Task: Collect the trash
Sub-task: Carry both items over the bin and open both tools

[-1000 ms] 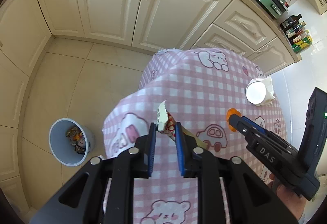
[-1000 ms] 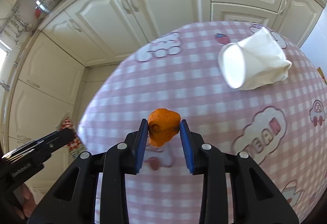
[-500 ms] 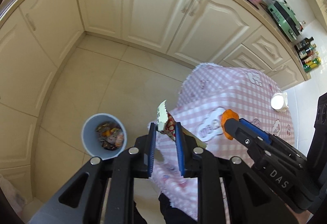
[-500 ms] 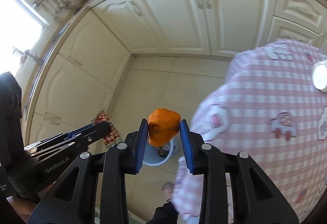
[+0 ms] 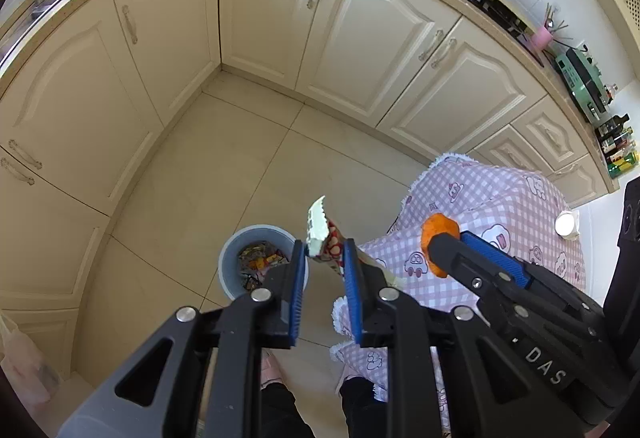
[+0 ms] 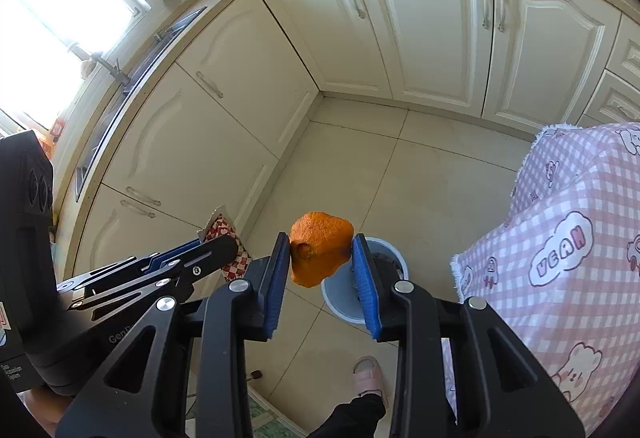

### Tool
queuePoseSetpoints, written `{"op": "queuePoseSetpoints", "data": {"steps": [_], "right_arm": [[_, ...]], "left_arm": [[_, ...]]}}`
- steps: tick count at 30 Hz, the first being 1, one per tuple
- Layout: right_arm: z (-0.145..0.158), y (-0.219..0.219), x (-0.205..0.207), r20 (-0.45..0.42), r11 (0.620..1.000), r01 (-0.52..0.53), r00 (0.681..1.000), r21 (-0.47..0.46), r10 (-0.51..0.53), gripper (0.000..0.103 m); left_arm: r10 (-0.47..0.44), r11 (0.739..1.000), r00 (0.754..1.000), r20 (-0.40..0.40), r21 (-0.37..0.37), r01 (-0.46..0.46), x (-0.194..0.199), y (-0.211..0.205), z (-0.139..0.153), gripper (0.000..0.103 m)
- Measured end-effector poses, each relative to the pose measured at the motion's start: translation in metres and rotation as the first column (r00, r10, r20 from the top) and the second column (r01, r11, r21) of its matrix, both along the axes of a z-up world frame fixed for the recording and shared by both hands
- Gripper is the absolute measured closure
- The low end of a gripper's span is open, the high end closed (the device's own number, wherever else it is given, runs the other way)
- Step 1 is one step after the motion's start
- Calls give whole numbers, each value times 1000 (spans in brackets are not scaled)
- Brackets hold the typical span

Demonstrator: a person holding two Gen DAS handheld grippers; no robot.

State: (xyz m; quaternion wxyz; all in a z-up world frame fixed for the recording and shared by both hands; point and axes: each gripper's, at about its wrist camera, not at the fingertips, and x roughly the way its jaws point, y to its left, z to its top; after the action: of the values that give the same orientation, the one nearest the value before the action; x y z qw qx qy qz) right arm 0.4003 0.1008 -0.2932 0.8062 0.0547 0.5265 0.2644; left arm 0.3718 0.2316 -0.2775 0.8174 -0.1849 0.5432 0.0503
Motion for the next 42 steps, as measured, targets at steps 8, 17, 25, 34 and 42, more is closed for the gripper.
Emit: {"op": "queuePoseSetpoints", "data": {"steps": [8,17,25,34,42], "right_arm": [[2,25,-7,6,1000,-5,1000,-8,5,73],[4,34,-5,6,1000,0,1000,-19,0,73],[3,40,-4,3,1000,-15,1000,-23,16,73],[0,44,-3,-5,999,-36,999,-25,36,72],[-1,46,-3,-12,998,-52,999,-26,51,72]], "left_arm": [[4,1000,1000,-12,22,-4,-4,21,-1,67],[8,1000,1000,-14,28,-8,-5,33,0,61],[27,999,999,-27,38,-26,-7,43,-2,59],[92,995,995,-43,52,-90,-16,56,-3,59],[126,991,990,-57,56,-123,-21,61,-6,58]]}}
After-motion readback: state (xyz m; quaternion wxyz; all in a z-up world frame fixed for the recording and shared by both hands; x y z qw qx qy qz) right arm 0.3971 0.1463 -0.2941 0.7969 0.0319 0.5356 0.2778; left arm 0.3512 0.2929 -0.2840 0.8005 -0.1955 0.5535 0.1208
